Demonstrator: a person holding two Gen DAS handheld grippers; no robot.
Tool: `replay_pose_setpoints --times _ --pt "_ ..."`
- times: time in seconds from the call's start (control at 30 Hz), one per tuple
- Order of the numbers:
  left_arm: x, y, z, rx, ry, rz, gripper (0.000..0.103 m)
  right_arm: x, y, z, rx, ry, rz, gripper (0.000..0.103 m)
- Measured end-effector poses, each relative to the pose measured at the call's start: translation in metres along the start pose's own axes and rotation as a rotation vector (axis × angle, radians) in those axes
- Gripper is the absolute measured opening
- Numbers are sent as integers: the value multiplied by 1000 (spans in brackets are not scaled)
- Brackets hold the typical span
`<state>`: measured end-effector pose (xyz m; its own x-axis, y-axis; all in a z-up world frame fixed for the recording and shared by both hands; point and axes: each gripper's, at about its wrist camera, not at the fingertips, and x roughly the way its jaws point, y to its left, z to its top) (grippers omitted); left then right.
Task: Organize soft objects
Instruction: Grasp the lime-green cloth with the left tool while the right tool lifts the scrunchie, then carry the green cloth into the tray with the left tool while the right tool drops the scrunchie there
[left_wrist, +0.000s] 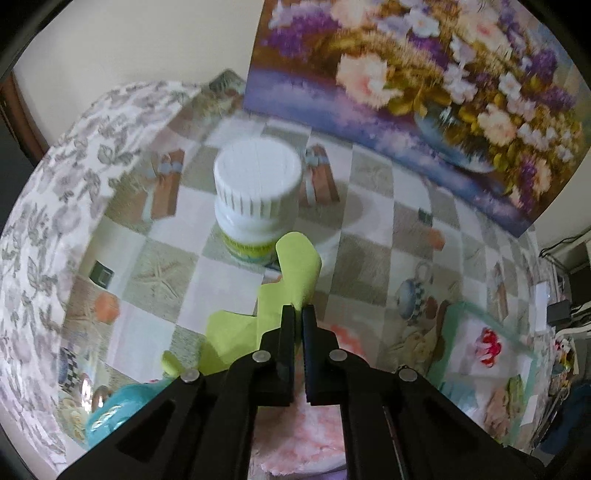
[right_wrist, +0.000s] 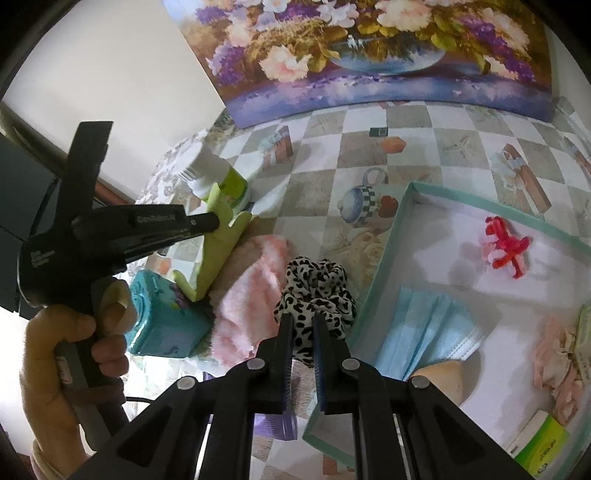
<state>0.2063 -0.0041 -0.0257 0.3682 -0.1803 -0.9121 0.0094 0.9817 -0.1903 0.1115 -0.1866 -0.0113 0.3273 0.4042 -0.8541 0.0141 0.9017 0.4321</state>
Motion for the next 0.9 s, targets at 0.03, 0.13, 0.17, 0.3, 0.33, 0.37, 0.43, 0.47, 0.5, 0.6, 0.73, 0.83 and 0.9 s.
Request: replay_pose_setpoints --times 0.03,0.13,0.17,0.3,0.33,0.37,0.43,0.47,0.5,0.6,0.73,0.83,0.9 --pt "-5 0 2 0 -13 -5 3 -3 1 0 -1 -7 5 10" --pt "-20 -6 7 4 -58 -16 3 -13 5 1 -6 -35 19 10" --pt "-26 -8 8 4 -73 -25 3 -17 7 1 -9 -49 21 10" --pt "-57 -13 13 10 -143 -59 3 -39 11 4 -9 -103 37 11" --pt "-65 -15 13 14 -161 -70 3 -48 12 5 -10 -129 38 11" --pt "-75 -18 14 19 -183 -85 3 -55 12 6 -12 -147 36 11" --pt "-90 -23 14 27 -215 -108 3 -72 14 8 -13 -194 31 11" --pt "-100 -27 14 36 -236 -122 3 -79 14 8 -12 -213 28 11" --pt "-107 -30 13 43 -252 -131 3 -86 14 9 -10 -230 24 11" --pt "-131 -42 10 78 -305 -154 3 -109 9 8 -4 -293 -5 11" --pt "-156 -60 3 122 -354 -194 3 -132 -5 6 30 -359 -45 11" --pt "-163 -77 -3 184 -373 -203 3 -151 -24 2 73 -403 -86 11" --pt "-152 -86 -4 203 -342 -187 3 -157 -33 0 97 -412 -98 11"
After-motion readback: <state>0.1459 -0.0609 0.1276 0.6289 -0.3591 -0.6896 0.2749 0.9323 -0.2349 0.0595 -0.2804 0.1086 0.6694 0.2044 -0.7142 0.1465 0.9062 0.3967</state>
